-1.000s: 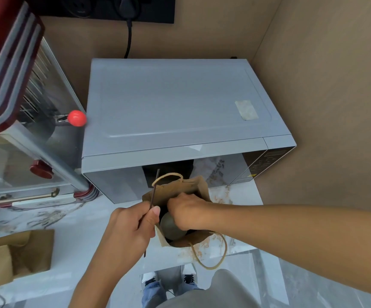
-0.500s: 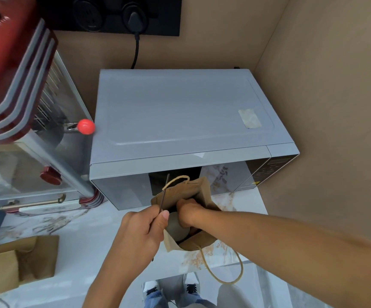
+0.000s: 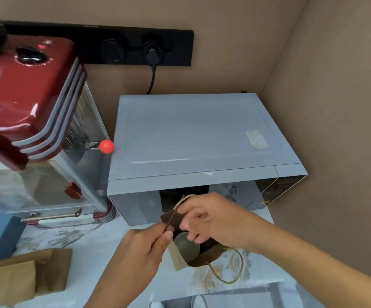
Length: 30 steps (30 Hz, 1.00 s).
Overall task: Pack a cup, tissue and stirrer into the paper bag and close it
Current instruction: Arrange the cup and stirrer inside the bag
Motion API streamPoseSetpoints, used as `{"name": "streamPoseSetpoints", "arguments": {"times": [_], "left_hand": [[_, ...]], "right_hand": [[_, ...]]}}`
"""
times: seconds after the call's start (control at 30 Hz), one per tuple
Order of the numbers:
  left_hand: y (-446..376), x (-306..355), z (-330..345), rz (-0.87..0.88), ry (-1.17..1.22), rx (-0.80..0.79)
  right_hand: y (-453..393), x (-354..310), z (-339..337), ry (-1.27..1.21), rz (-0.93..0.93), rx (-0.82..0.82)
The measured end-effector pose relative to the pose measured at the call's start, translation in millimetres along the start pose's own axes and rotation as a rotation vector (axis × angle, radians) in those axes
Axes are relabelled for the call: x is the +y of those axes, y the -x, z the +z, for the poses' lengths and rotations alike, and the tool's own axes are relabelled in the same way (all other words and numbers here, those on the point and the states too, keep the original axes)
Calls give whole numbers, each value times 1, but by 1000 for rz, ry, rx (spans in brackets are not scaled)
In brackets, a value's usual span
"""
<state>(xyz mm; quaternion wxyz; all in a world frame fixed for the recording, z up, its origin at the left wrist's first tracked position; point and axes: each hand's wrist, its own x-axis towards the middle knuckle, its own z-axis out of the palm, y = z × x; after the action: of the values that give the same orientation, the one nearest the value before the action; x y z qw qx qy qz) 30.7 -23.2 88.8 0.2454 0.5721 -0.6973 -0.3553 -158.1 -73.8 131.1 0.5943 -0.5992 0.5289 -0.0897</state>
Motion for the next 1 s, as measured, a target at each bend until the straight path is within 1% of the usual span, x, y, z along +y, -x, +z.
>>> {"name": "streamPoseSetpoints", "arguments": {"times": [0.03, 0.17, 0.23, 0.27, 0.33, 0.37, 0.43, 0.5, 0.53, 0.6, 0.63, 0.67, 0.73, 0.8, 0.9, 1.0], "left_hand": [[2, 3, -1, -7, -11, -25], [5, 16, 0, -22, -92, -137], [5, 19, 1, -14, -141, -169], [5, 21, 1, -6, -154, -185], [5, 25, 1, 7, -182, -213], [4, 27, 0, 16, -201, -216], [3, 30, -2, 38, -216, -192], [1, 31, -4, 43, -204, -152], [-1, 31, -4, 38, -185, -124], [-4, 28, -3, 27, -157, -62], [-5, 26, -2, 27, -149, -35], [-6, 23, -1, 29, -142, -17], [-7, 17, 5, 1, -139, -16], [-9, 12, 13, -29, -147, -21], [-12, 7, 23, -52, -172, -32], [-14, 3, 26, -69, -157, -30]], "right_hand": [[9, 0, -3, -75, -34, 29], [18, 7, -4, -172, -115, 164], [21, 8, -4, -159, -147, 232], [23, 8, -5, -112, -164, 257], [31, 7, -8, 72, -168, 301], [36, 6, -10, 217, -163, 313], [49, 2, -19, 533, -164, 288], [68, -10, -36, 767, -180, 276], [80, -18, -48, 849, -213, 304], [104, -31, -74, 996, -261, 410], [113, -38, -83, 1046, -231, 468], [120, -43, -87, 1115, -177, 492], [120, -52, -82, 1253, -84, 435], [110, -57, -65, 1265, -64, 310], [79, -58, -45, 1311, -157, 158], [35, -43, -24, 1323, -239, 43]]}}
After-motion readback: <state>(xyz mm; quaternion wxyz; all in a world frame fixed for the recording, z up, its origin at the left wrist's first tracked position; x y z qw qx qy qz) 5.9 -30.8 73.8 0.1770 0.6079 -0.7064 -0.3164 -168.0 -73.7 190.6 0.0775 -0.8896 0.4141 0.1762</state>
